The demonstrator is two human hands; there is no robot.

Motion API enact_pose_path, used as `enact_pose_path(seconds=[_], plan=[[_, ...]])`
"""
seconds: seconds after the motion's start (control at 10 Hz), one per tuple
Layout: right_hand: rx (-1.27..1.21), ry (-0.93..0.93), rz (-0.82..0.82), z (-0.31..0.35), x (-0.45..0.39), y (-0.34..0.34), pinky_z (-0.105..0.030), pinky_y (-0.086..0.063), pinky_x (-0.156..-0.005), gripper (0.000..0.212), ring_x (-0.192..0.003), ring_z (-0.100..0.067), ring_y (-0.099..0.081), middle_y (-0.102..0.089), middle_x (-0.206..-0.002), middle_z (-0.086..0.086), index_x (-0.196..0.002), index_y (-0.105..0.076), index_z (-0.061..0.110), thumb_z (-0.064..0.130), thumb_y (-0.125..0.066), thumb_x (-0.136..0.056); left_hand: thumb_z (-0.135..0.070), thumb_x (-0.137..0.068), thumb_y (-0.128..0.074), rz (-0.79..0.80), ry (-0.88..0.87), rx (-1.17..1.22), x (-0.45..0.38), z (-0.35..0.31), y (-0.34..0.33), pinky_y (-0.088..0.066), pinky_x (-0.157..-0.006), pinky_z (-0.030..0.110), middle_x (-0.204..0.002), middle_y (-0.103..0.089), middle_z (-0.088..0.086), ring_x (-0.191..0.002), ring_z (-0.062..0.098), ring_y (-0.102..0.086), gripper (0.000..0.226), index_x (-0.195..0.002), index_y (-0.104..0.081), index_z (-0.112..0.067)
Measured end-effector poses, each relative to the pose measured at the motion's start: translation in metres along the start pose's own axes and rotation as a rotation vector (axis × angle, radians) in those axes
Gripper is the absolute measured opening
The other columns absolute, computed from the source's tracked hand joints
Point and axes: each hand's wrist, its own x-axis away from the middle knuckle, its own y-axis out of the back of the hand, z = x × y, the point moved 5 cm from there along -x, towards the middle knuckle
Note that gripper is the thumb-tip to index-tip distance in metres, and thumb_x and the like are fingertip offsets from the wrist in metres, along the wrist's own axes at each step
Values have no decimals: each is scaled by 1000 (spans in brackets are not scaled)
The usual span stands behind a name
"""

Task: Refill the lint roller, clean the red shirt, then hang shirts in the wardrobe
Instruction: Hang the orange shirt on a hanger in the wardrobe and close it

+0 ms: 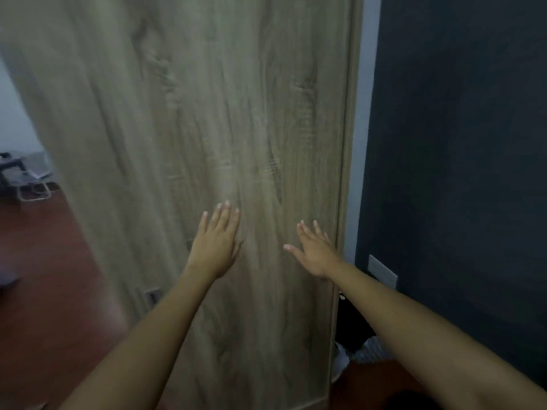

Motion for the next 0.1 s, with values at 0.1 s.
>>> enact_pose_path(seconds=[0.1], plan=[[-16, -54, 59, 14, -4, 20, -49, -1, -119, 83, -149, -26, 11, 2, -164, -1, -155, -3, 13, 66, -24, -95, -44, -99, -33, 158, 131, 70, -8, 22, 17, -6, -118, 44, -161, -3, 14, -149, 29, -3, 65, -152, -14, -10]])
